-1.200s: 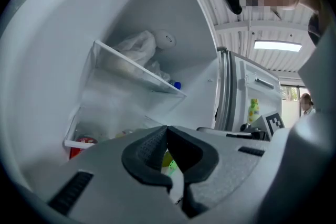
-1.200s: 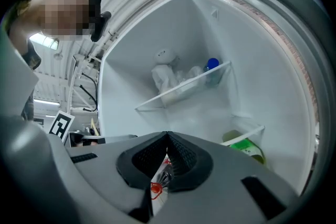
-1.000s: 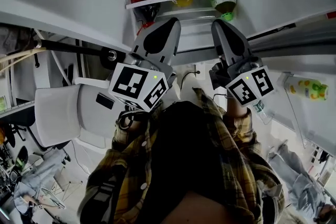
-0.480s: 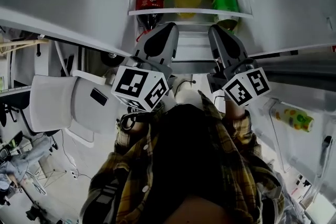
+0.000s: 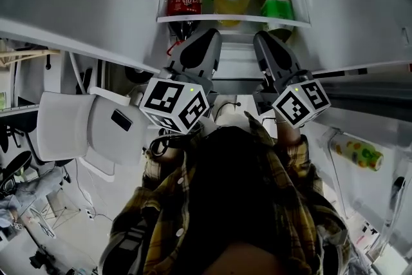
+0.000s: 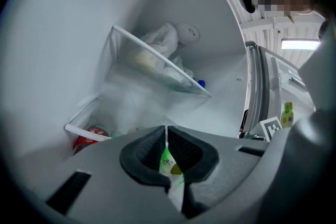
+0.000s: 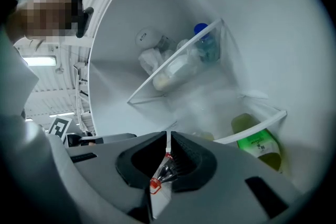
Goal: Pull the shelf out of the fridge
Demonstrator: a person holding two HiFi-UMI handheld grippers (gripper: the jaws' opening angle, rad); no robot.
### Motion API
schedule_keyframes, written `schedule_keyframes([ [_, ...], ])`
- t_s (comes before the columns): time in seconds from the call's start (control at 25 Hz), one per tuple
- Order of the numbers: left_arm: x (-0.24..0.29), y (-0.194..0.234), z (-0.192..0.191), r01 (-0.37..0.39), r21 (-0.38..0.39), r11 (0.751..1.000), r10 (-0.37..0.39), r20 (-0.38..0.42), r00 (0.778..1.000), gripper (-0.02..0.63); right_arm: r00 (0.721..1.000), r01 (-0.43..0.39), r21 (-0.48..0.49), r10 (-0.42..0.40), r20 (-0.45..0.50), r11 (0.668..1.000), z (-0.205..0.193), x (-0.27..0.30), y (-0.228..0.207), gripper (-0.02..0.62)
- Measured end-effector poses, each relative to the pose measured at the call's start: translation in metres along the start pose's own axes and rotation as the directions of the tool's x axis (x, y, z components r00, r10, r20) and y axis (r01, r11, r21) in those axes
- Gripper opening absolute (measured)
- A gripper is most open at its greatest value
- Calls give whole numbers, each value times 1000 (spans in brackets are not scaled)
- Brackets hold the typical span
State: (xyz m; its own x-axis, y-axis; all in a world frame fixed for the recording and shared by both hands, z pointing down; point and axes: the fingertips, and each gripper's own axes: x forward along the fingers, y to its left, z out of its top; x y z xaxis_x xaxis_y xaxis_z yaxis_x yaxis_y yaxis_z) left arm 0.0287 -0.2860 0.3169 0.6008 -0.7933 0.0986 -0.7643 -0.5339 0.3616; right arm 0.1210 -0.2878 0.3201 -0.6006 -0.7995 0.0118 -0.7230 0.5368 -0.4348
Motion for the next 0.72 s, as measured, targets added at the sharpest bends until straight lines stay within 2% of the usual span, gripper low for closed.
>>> schedule_keyframes([
  [0.12, 2, 1, -3, 2, -7, 1000, -2, -13, 1000, 16, 1000, 3, 31, -3, -12, 1000, -4, 2, -5, 23],
  [0.16, 2, 1, -4, 5, -13, 1000, -5, -17, 1000, 37, 1000, 7, 39, -6, -19, 999, -5, 3, -6, 26],
  [0.28, 5, 2, -8, 9, -32, 999, -10, -28, 1000, 89, 999, 4, 66, -1, -35, 998, -10, 6, -8, 78],
  [0.52, 10, 6, -14, 14, -75, 997, -18, -53, 998, 161, 999, 23, 123, -18, -44, 992, -13, 9, -15, 138],
  [0.72, 13, 12, -26, 5, -129, 992, -15, -70, 997, 164, 999, 33, 189, -24, -48, 981, -18, 9, -24, 149],
])
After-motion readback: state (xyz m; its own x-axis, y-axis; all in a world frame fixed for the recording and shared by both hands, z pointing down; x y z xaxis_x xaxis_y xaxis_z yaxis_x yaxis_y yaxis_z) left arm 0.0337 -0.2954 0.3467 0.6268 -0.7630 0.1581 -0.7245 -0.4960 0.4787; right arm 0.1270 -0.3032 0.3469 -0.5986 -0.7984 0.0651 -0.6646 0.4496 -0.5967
